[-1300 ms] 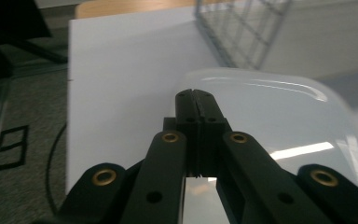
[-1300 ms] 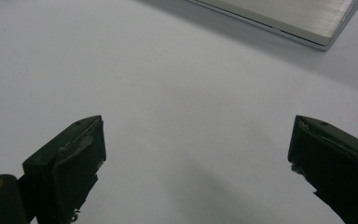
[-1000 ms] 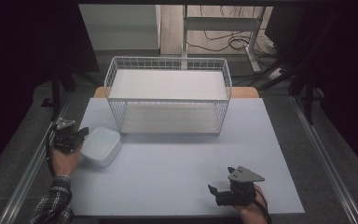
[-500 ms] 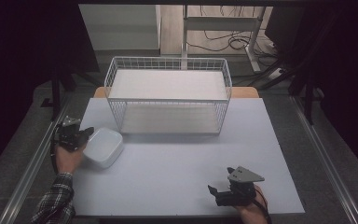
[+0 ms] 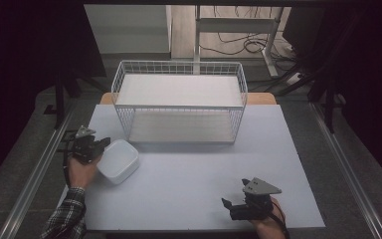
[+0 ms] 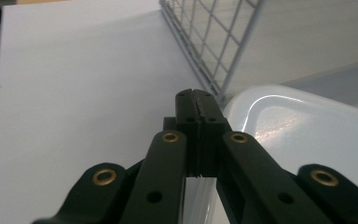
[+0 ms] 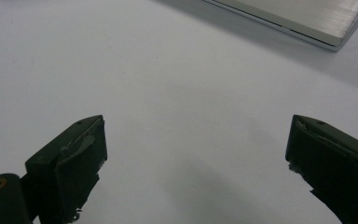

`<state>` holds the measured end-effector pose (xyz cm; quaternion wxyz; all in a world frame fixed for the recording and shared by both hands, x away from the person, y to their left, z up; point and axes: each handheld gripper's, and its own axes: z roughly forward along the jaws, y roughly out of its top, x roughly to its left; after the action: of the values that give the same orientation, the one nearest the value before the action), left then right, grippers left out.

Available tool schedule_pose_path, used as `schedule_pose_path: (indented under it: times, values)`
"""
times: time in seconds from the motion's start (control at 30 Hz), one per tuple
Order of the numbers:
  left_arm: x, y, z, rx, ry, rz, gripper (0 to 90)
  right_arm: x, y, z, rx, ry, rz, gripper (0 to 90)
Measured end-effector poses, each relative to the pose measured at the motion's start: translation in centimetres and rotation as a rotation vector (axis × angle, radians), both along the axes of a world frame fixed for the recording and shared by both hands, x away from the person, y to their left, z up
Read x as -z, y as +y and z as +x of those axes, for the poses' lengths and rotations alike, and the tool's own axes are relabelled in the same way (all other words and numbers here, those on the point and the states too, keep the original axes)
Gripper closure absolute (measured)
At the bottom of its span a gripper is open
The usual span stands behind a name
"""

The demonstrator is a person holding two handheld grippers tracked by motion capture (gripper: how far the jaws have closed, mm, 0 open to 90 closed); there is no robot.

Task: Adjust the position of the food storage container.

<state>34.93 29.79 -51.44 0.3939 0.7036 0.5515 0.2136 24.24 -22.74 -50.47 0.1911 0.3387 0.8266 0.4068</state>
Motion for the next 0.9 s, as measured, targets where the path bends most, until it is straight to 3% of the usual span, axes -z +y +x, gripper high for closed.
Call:
schedule_pose_path:
  times: [0.27,0.33,0.43,0.57,0.6,0.67,0.7,0.73,0.77,0.8,0.9]
  values:
    - [-0.1,-2.8,0.3,0.057,-0.007,-0.001,89.9,0.0,-0.1,0.1,-0.003,0.009,0.001,4.9]
    - [-0.2,-3.2,0.2,0.053,-0.029,0.031,89.9,0.1,-0.1,0.1,-0.001,0.015,0.003,4.9]
    - [-0.7,-2.9,-0.1,0.032,-0.056,0.027,89.8,0.1,-0.2,0.1,0.001,0.014,0.007,4.9]
    - [-1.5,-1.7,-1.7,0.005,-0.077,0.037,89.8,0.1,-0.2,0.1,-0.002,0.015,0.009,4.8]
    - [-1.4,-1.1,-3.2,-0.014,-0.086,0.037,89.8,0.1,-0.1,0.1,-0.004,0.018,0.011,4.8]
    - [-1.1,-0.3,-4.7,-0.044,-0.084,0.030,89.7,0.2,-0.1,0.1,-0.005,0.019,0.012,4.9]
    - [-1.1,-0.3,-4.7,-0.044,-0.084,0.030,89.7,0.2,-0.1,0.1,-0.005,0.019,0.012,4.9]
    - [-0.6,0.3,-6.3,-0.074,-0.070,0.017,89.7,0.1,-0.1,0.1,-0.010,0.018,0.015,4.8]
    - [-0.6,0.3,-6.3,-0.074,-0.070,0.017,89.7,0.1,-0.1,0.1,-0.010,0.018,0.015,4.8]
    - [-0.2,0.6,-7.7,-0.093,-0.052,0.000,89.7,0.1,0.0,0.0,-0.008,0.017,0.015,4.8]
    - [0.2,0.5,-8.5,-0.099,-0.035,0.025,89.8,0.1,-0.1,0.1,-0.009,0.018,0.018,4.8]
